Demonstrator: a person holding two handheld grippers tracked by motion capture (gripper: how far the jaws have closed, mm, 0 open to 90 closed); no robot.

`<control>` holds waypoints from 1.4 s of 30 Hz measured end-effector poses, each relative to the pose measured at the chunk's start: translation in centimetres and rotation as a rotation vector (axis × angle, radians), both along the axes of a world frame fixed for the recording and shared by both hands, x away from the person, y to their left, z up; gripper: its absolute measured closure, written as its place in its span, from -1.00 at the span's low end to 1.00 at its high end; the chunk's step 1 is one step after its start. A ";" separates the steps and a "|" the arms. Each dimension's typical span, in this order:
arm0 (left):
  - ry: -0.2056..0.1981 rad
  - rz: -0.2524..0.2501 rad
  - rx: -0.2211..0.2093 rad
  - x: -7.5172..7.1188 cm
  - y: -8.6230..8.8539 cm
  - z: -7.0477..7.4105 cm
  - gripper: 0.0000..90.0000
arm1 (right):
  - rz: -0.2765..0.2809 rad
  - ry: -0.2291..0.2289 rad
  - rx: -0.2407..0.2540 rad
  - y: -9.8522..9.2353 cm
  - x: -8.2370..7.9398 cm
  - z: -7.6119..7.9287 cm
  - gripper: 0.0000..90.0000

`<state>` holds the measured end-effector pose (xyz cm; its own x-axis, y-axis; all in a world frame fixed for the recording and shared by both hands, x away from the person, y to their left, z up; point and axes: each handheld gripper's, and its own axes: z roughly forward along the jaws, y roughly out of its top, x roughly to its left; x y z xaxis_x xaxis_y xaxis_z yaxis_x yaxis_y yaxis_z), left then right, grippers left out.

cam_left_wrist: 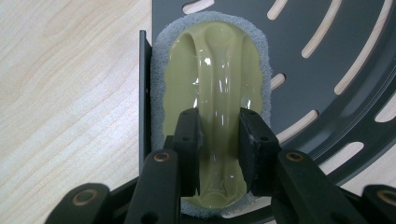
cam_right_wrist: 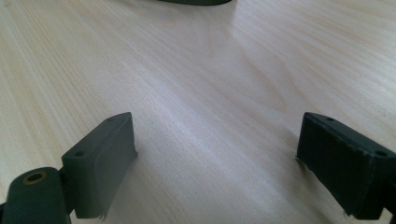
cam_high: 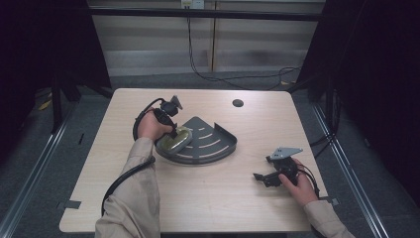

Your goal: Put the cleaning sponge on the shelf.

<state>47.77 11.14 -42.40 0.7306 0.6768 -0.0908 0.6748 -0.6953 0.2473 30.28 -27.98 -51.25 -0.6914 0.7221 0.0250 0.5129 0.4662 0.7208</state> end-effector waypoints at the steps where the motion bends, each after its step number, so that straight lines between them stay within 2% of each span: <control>1: 0.001 -0.001 0.001 0.0 0.0 0.0 0.57 | 0.001 0.000 0.001 0.0 0.0 0.0 -0.76; 14: 0.020 0.011 0.006 -0.1 0.0 0.0 0.54 | 0.001 0.000 0.000 0.0 0.0 0.0 -0.76; 18: 0.037 0.021 0.012 -0.1 0.1 -0.1 0.48 | 0.000 0.001 0.000 0.0 0.0 0.0 -0.76; 21: 0.035 0.024 0.017 -0.1 0.1 -0.1 0.42 | -0.001 0.000 -0.001 0.0 0.0 0.0 -0.76; 25: 0.026 0.027 0.016 -0.1 0.1 0.1 0.31 | 0.000 0.000 0.000 0.0 0.0 0.0 -0.76; 31: 0.020 0.067 0.007 -0.1 0.2 0.5 0.01 | 0.001 0.000 0.001 0.0 0.0 0.0 -0.76; 37: 0.007 0.082 -0.006 -0.1 0.5 0.9 -0.25 | 0.001 0.000 0.000 0.0 0.0 0.0 -0.76; 42: -0.001 0.092 -0.015 -0.3 0.7 1.1 -0.40 | 0.001 0.000 0.000 0.0 0.0 0.0 -0.76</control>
<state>47.44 11.82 -41.27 0.6657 0.7394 -0.1003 0.7352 -0.6269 0.2579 30.28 -27.98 -51.25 -0.6919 0.7215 0.0251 0.5126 0.4665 0.7209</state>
